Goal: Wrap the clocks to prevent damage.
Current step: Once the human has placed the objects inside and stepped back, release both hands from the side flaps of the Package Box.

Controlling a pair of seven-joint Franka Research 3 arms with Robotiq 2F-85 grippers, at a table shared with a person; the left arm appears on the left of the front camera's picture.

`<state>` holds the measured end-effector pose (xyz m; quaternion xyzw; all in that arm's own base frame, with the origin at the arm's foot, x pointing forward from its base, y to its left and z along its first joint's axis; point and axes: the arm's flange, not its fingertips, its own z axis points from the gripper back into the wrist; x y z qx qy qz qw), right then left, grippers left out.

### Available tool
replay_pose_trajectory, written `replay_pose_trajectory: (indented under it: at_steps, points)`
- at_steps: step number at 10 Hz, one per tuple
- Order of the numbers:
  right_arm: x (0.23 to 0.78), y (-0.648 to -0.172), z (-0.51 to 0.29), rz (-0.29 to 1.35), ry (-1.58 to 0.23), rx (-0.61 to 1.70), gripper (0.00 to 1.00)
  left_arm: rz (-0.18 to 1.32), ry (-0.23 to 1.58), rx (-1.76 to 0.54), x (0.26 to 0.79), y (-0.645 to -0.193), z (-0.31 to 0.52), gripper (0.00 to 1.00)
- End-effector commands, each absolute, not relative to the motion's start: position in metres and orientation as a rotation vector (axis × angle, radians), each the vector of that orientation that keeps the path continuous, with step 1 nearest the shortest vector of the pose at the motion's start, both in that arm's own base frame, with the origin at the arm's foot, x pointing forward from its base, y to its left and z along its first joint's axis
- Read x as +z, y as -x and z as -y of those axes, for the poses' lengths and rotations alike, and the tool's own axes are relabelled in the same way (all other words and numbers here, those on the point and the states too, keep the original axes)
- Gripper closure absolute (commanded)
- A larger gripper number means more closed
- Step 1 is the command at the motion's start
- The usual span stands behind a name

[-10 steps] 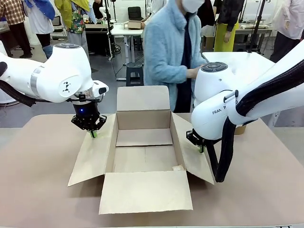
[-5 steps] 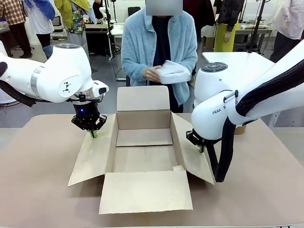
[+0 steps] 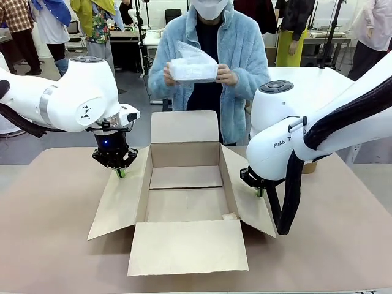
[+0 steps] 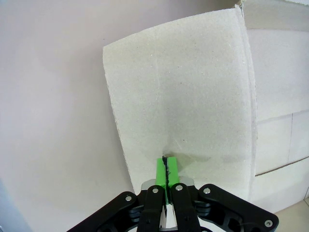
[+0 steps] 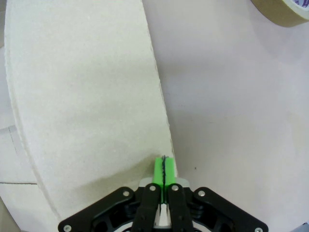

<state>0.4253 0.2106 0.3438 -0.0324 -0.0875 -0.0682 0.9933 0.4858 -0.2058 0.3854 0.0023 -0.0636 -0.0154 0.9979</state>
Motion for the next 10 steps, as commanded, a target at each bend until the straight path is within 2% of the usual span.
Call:
replay_pose_trajectory:
  at_steps: [1, 10]
  points:
    - [0.3435, -0.4239, -0.2115, 0.178, 0.083, -0.138, 0.99, 0.124, -0.017, -0.040, 0.3857, -0.4880, 0.2070, 1.00]
    - [0.3435, -0.4239, -0.2115, 0.178, 0.083, -0.138, 0.99, 0.124, -0.017, -0.040, 0.3857, -0.4880, 0.2070, 1.00]
